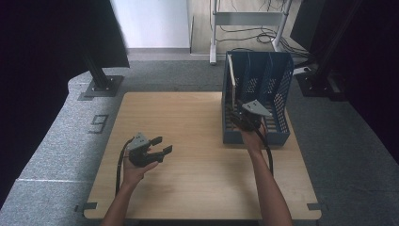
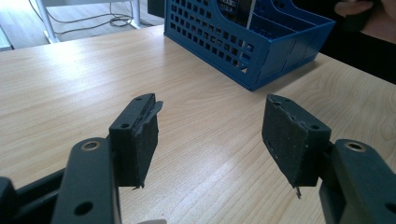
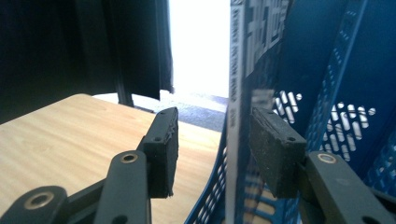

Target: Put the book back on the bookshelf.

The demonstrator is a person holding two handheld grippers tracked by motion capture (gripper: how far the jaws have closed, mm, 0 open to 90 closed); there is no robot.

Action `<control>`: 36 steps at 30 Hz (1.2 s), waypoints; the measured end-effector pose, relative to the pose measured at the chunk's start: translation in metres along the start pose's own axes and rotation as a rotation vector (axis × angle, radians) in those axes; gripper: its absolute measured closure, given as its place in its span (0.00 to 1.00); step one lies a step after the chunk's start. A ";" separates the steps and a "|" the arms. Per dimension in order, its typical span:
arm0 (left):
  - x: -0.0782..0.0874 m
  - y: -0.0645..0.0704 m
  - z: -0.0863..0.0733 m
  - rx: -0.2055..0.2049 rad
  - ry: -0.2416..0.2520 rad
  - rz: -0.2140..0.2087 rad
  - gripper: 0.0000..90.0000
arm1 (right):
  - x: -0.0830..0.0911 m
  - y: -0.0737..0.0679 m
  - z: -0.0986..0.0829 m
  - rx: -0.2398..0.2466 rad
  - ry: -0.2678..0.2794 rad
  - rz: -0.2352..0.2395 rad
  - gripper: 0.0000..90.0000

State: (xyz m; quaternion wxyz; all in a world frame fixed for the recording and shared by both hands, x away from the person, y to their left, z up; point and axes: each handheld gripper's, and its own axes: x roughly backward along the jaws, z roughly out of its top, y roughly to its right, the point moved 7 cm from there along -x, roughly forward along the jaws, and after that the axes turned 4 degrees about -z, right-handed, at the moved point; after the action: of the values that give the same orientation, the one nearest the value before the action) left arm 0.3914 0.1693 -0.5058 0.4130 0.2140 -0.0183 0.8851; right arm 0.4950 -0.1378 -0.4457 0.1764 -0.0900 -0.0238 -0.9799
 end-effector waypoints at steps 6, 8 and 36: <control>-0.003 0.001 -0.003 -0.004 -0.014 -0.001 0.40 | 0.018 -0.005 -0.008 -0.014 0.014 0.024 0.57; -0.004 0.002 -0.004 -0.007 -0.019 0.000 0.40 | 0.025 -0.006 -0.011 -0.017 0.019 0.032 0.57; -0.009 0.006 -0.011 -0.009 -0.050 -0.006 0.40 | 0.090 -0.023 -0.097 0.000 -0.108 0.139 0.56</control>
State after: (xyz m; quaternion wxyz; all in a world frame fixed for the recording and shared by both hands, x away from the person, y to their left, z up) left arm 0.3882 0.1611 -0.5180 0.4160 0.2341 -0.0317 0.8782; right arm 0.3878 -0.1545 -0.5247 0.2424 -0.1441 -0.0268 -0.9590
